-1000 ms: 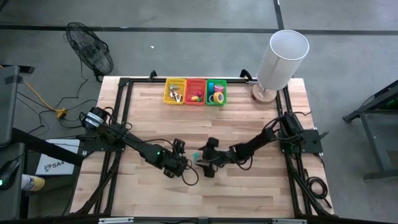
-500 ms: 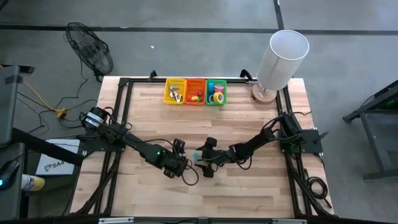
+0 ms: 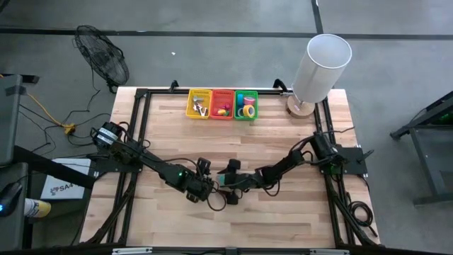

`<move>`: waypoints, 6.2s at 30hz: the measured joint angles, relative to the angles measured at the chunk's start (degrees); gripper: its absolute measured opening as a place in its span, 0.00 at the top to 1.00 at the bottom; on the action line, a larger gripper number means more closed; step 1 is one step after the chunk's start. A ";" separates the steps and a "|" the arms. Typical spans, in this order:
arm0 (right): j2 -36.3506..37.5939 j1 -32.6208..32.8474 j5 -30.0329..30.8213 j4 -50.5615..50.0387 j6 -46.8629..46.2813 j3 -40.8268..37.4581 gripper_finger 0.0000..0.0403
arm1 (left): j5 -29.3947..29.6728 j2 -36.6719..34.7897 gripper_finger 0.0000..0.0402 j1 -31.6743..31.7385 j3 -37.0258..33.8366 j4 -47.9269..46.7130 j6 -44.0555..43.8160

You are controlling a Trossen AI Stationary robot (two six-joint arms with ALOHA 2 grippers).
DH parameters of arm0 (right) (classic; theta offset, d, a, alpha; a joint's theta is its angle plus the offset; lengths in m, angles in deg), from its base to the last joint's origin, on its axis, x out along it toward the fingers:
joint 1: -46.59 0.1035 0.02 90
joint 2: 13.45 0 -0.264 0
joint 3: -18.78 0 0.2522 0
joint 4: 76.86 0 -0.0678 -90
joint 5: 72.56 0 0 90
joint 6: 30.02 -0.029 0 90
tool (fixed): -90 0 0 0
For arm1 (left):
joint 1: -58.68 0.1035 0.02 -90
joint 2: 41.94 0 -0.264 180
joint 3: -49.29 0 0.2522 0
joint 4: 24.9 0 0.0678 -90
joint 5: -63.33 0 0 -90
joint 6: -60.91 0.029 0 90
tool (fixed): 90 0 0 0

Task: Pick and place Stapler, Stapler remover, tape
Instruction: Put the light blue staple remover into the yellow basket

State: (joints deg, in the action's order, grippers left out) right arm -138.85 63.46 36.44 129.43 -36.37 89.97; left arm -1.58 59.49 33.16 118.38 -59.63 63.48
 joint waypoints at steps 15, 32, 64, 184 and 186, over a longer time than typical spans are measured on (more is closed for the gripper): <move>-0.09 -0.02 -1.14 -1.47 -1.73 0.00 0.33 | -0.16 0.00 0.46 -0.01 0.00 -0.17 -1.35; 2.86 0.02 -1.65 -4.40 -4.57 -0.30 0.38 | -0.25 0.00 0.46 -0.03 0.00 -0.66 -1.75; 17.60 -5.66 -6.52 -17.32 -0.25 -0.11 0.38 | 24.43 -0.76 0.46 -0.45 -0.20 -16.61 -10.10; 46.30 -11.87 2.05 -55.22 -0.24 -0.16 0.38 | 48.82 -0.72 0.77 5.59 -0.35 22.28 57.62; 46.66 -11.30 4.99 -58.40 -2.17 -0.13 0.38 | 48.83 -0.98 0.77 8.27 -0.12 21.56 55.00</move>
State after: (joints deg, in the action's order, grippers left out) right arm -92.19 52.16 41.43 71.02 -38.53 89.84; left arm 47.25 58.51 41.44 118.27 -38.07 118.48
